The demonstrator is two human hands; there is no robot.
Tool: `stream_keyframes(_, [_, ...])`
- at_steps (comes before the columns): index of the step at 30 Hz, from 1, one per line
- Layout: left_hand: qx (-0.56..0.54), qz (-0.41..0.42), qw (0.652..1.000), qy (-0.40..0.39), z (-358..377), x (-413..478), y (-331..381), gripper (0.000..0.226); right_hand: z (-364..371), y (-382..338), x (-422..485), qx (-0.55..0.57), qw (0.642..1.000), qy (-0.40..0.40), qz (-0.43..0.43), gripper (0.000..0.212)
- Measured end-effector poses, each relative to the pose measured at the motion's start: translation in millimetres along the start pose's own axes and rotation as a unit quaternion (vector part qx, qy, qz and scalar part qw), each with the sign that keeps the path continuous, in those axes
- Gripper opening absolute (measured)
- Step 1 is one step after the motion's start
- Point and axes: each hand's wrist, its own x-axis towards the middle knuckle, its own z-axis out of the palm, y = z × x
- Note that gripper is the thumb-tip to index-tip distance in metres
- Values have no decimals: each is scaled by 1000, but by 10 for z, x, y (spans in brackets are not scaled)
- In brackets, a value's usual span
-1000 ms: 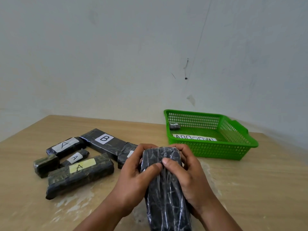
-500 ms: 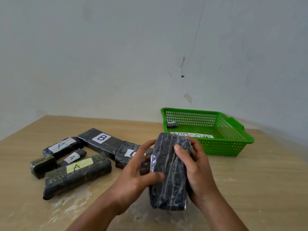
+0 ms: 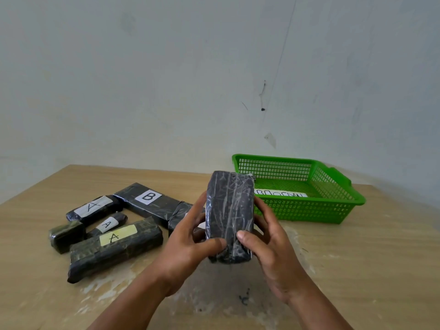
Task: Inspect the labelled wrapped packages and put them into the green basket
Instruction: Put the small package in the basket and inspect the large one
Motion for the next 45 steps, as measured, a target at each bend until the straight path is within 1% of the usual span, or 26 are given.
stream_keyframes(3, [16, 22, 1000, 5, 7, 3, -6, 96, -20, -15, -30, -29, 999, -42, -16, 82])
stream_keyframes(6, [30, 29, 999, 18, 27, -13, 2, 94, -29, 6, -27, -32, 998, -43, -24, 88])
stream_keyframes(9, [26, 16, 999, 37, 47, -30, 13, 102, -29, 29, -17, 6, 999, -24, -21, 100])
stream_keyframes(11, [11, 2, 999, 53, 59, -35, 22, 111, -37, 26, -9, 47, 999, -8, -22, 105])
stream_keyframes(12, [4, -3, 999, 52, 71, -36, 24, 112, -44, 20, -5, 74, 997, -4, -23, 107])
stream_keyframes(13, [-4, -10, 999, 45, 88, -36, 23, 108, -47, 12, 1, 103, 994, -4, -23, 108])
stream_keyframes(16, [-42, -29, 999, 15, 145, -35, 19, 83, -50, 15, 7, 160, 987, -11, -25, 112])
stream_keyframes(19, [-99, -53, 993, 41, 129, -10, -7, 82, -45, 34, -2, 171, 985, 8, -25, 117])
stream_keyframes(22, [-104, -45, 991, 71, 99, 10, 0, 70, -49, 65, 0, 140, 990, 14, -21, 118])
stream_keyframes(24, [-81, -30, 993, 84, 53, 18, 9, 71, -87, 61, 23, 127, 991, 23, -18, 111])
stream_keyframes(27, [-32, -16, 995, 90, -61, 23, 33, 76, -186, 25, 72, 106, 991, 65, -39, 86])
stream_keyframes(29, [-15, -12, 996, 84, -111, 23, 38, 76, -251, -1, 78, 79, 991, 95, -50, 82])
stream_keyframes(32, [-8, 0, 997, 80, -98, 21, 36, 64, -311, -5, 82, 57, 990, 115, -51, 76])
stream_keyframes(34, [-11, 14, 994, 109, -67, 23, 64, 52, -338, 7, 88, 43, 990, 123, -46, 77])
stream_keyframes(37, [-13, 35, 990, 132, -19, 2, 109, 52, -313, 5, 84, 22, 994, 99, -28, 70])
stream_keyframes(39, [-14, 35, 993, 115, 0, -5, 92, 48, -285, 12, 81, 12, 998, 69, -9, 63])
stream_keyframes(41, [-26, 33, 994, 101, 12, -11, 91, 39, -272, 13, 78, 8, 999, 46, 9, 52])
stream_keyframes(42, [-32, 33, 994, 95, 17, -13, 97, 36, -281, 19, 81, 9, 999, 42, 13, 50])
stream_keyframes(45, [-33, 38, 994, 92, 43, -11, 96, 37, -303, 28, 87, 45, 997, 53, 17, 47])
